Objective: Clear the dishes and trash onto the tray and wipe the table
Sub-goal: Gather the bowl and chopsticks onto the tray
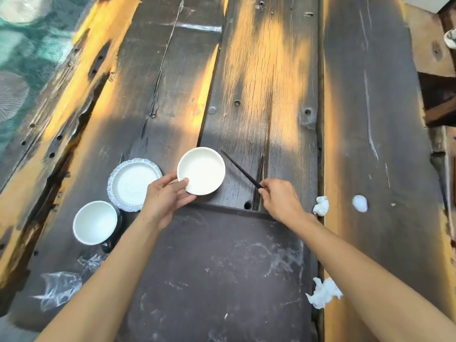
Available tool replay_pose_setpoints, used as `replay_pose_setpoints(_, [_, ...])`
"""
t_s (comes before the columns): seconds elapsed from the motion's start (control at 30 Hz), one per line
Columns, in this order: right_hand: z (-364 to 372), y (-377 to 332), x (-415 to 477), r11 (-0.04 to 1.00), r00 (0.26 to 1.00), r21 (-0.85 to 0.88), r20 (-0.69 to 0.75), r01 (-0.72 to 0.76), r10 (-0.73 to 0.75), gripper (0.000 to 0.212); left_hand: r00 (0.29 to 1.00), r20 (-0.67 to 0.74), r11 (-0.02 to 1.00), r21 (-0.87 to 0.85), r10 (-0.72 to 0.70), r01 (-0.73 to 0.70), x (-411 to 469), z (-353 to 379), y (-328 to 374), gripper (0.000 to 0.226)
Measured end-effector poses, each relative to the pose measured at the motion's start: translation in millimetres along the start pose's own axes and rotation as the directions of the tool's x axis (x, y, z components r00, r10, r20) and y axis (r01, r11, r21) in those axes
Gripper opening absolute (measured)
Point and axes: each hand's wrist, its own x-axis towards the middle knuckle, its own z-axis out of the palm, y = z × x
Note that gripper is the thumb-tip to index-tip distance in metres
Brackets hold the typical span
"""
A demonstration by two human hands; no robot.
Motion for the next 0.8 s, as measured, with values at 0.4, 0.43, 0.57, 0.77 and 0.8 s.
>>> replay_pose_setpoints(0.4, [57,-27,-45,0.921,0.946,-0.220,0.113,0.323,-0.305,0.018,0.995,0.042,0.992,0.087,-0.092,0.088,-61,-55,-50,0.025])
replay_pose_setpoints(0.43, [61,-29,-45,0.915,0.944,-0.232,0.102,0.329,-0.314,0.018,0.994,0.041,0.991,0.089,-0.102,0.098,-63,-59,-55,0.024])
replay_pose_setpoints(0.57, [69,-31,-49,0.911,0.946,-0.255,0.053,0.323,-0.320,0.020,0.988,0.046,0.986,0.091,-0.146,0.141,-72,-71,-73,0.023])
replay_pose_setpoints(0.77, [73,-15,-67,0.933,0.958,-0.235,-0.027,0.271,-0.285,0.019,0.979,0.053,0.973,0.131,-0.196,0.188,-82,-76,-97,0.023])
replay_pose_setpoints(0.8, [73,-11,-69,0.936,0.960,-0.236,-0.039,0.261,-0.278,0.017,0.978,0.056,0.971,0.141,-0.203,0.193,-84,-76,-101,0.023])
